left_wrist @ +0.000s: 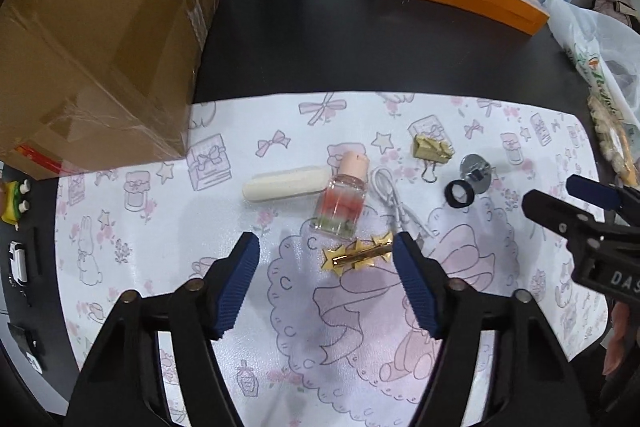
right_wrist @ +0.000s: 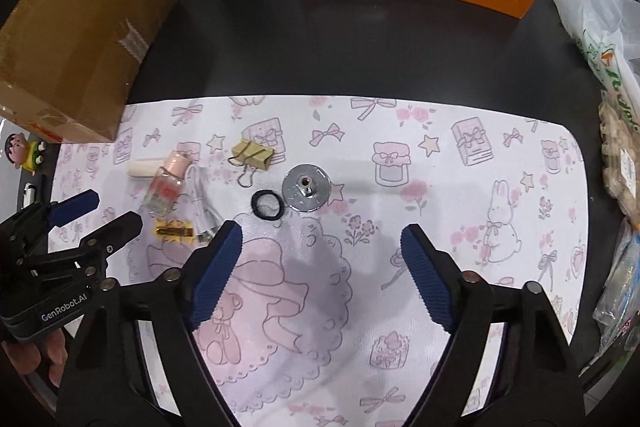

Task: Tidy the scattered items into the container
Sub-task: 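Grasp the silver metal disc with the right tool while the left tool grasps the pink-capped glass bottle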

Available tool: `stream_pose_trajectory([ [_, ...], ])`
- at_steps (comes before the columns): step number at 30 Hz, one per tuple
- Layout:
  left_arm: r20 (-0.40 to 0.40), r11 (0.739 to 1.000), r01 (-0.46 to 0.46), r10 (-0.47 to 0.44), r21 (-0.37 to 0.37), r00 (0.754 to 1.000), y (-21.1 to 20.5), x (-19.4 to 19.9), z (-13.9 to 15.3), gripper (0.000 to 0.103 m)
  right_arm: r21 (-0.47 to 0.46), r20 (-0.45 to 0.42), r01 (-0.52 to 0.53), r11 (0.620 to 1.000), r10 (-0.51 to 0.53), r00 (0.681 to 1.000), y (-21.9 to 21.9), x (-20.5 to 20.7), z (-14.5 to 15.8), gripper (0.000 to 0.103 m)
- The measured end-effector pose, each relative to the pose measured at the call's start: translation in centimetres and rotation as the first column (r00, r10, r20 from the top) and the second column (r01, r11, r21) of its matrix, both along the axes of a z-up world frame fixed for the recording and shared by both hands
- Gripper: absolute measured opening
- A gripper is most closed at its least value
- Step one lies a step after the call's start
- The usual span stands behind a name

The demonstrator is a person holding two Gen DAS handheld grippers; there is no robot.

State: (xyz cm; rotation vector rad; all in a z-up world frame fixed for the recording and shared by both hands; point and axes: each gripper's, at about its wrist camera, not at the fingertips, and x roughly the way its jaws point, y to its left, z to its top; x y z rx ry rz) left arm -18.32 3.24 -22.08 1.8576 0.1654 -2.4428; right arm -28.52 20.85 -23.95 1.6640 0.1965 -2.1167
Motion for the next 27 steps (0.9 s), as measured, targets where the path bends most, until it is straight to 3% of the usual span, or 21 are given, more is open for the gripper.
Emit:
stream_pose_trajectory([
  [5, 0.04, 1.0, -0.015, 0.015, -0.006, 0.999, -0.3, -0.6, -1.8, 0.05, 0.002, 0.033, -0.006, 1.0, 0.005, 0.999, -0.8, -1.1, -2.1, 0.07],
  [14, 0.078, 1.0, -0.016, 0.018, -0.02, 0.997, 0.3, -1.3, -3.0, 0.04, 0.023, 0.049, -0.046, 0.999, 0.045, 0.998, -2.3, -1.9, -4.4, 0.042],
  [21, 0.099, 1.0, -0.017, 0.019, -0.02, 0.995, 0.9, -1.7, -3.4, 0.039, 0.048, 0.05, -0.092, 0.995, 0.09, 0.995, -4.0, -2.4, -4.9, 0.039],
  [23, 0.105, 1.0, -0.022, 0.024, -0.02, 0.994, 0.8, -1.6, -3.6, 0.032, 0.068, 0.047, -0.105, 0.992, 0.102, 0.994, -4.4, -2.3, -4.9, 0.029],
  [27, 0.115, 1.0, -0.026, 0.026, -0.005, 0.993, 0.7, -1.4, -3.8, 0.024, 0.102, 0.035, -0.125, 0.987, 0.122, 0.992, -5.0, -1.8, -4.8, 0.026],
])
